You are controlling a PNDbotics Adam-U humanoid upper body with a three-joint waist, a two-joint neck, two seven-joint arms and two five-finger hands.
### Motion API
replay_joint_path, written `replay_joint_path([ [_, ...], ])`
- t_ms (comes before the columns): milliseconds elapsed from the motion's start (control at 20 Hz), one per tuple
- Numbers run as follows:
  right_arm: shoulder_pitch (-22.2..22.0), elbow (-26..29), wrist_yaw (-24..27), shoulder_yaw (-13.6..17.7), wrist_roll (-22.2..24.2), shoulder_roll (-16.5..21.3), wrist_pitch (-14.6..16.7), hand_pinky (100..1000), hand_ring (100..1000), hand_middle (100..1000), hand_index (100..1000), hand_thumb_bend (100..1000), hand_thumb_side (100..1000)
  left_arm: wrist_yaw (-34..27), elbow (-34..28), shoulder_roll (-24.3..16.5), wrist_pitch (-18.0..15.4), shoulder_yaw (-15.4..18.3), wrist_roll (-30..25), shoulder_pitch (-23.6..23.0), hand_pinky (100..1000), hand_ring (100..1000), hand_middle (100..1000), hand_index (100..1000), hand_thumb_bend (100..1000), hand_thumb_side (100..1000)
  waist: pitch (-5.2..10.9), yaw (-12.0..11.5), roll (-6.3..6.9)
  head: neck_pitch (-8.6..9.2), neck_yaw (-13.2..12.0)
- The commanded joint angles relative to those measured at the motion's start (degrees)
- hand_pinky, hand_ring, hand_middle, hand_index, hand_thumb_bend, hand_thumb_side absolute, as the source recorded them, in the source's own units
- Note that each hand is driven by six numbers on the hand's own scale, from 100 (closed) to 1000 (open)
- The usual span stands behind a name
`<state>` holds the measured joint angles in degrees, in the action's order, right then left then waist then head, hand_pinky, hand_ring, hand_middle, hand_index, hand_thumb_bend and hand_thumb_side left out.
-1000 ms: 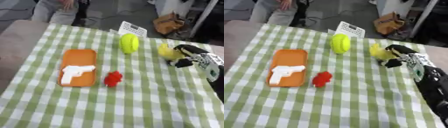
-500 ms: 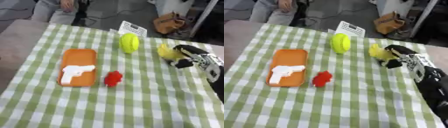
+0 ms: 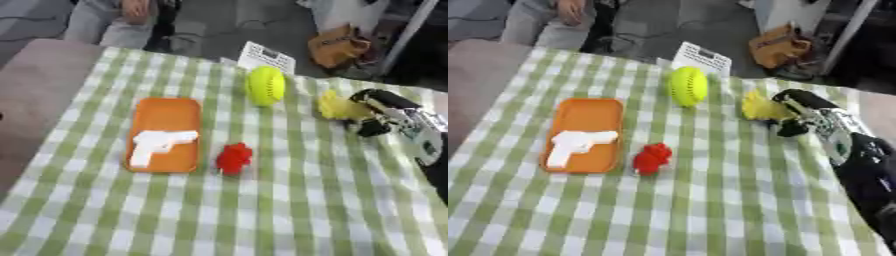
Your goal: Pick up objects on the table and place them in the box.
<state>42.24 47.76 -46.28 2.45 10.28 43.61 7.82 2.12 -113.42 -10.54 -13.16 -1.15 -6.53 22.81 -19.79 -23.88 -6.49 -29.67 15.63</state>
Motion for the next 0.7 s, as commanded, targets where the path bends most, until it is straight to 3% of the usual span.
replay_joint_path([
  [50, 0.18, 0.97, 0.76, 0.75, -2.66, 1.98, -0.55, 408, 571, 704, 697, 100, 100, 0.01, -1.17, -0.94, -0.21, 0.56, 0.03, 0.95, 316, 697, 833, 791, 100, 949, 0.12, 0.44, -0.21, 0.24, -0.21],
  [450, -1.03, 3.11, 2.05, 0.41, -8.46, 2.66, -0.56, 435, 580, 692, 654, 100, 100, 0.28, -1.17, -0.7, -0.01, 0.52, -0.01, 0.71, 324, 698, 832, 791, 100, 945, 1.53, 2.4, -0.01, 0.23, -0.19],
  [700, -1.22, 5.47, 3.73, 0.69, -9.11, 3.1, -0.17, 427, 577, 701, 659, 100, 100, 0.7, -1.11, -0.41, 0.56, 0.52, -0.22, -0.16, 332, 699, 831, 792, 100, 942, 4.3, 4.97, 0.27, 0.31, -0.48],
])
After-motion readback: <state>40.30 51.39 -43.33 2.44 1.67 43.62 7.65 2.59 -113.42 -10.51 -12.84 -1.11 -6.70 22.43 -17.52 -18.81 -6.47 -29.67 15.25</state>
